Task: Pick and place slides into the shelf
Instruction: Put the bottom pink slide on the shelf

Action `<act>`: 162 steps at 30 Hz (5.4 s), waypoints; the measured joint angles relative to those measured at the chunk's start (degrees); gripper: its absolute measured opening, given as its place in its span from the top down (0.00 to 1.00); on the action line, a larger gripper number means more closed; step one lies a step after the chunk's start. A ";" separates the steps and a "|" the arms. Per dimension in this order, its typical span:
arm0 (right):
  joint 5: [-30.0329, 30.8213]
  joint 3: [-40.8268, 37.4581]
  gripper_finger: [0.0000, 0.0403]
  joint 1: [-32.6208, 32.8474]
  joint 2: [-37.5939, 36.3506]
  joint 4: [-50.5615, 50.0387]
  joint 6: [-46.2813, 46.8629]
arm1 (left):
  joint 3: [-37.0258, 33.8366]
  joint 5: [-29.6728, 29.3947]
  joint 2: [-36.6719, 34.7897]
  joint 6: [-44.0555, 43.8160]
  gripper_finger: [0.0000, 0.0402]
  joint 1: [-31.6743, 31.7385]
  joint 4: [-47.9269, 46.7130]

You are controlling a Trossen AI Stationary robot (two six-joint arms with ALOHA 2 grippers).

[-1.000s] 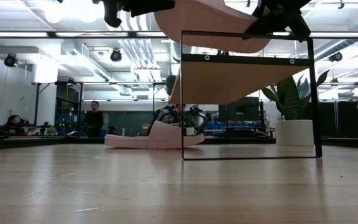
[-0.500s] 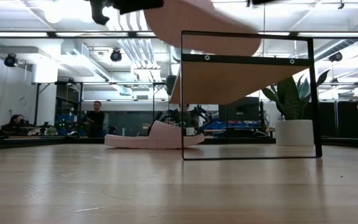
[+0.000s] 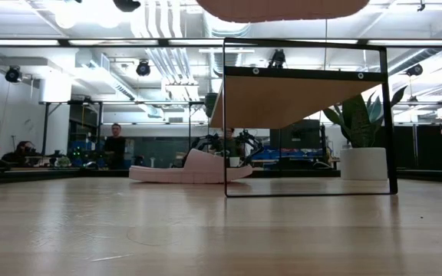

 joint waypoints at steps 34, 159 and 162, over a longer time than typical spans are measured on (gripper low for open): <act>-12.24 0.48 0.64 -7.82 1.18 -2.13 3.01 | 6.77 1.22 7.85 5.64 0.96 0.02 2.51; -3.68 2.54 0.98 -16.03 15.05 -36.07 25.26 | -0.05 -0.97 -15.57 -45.90 0.35 0.00 -23.58; -1.50 1.65 0.98 -16.78 15.03 -35.88 24.99 | -0.05 -0.97 -15.56 -45.90 0.35 0.00 -23.60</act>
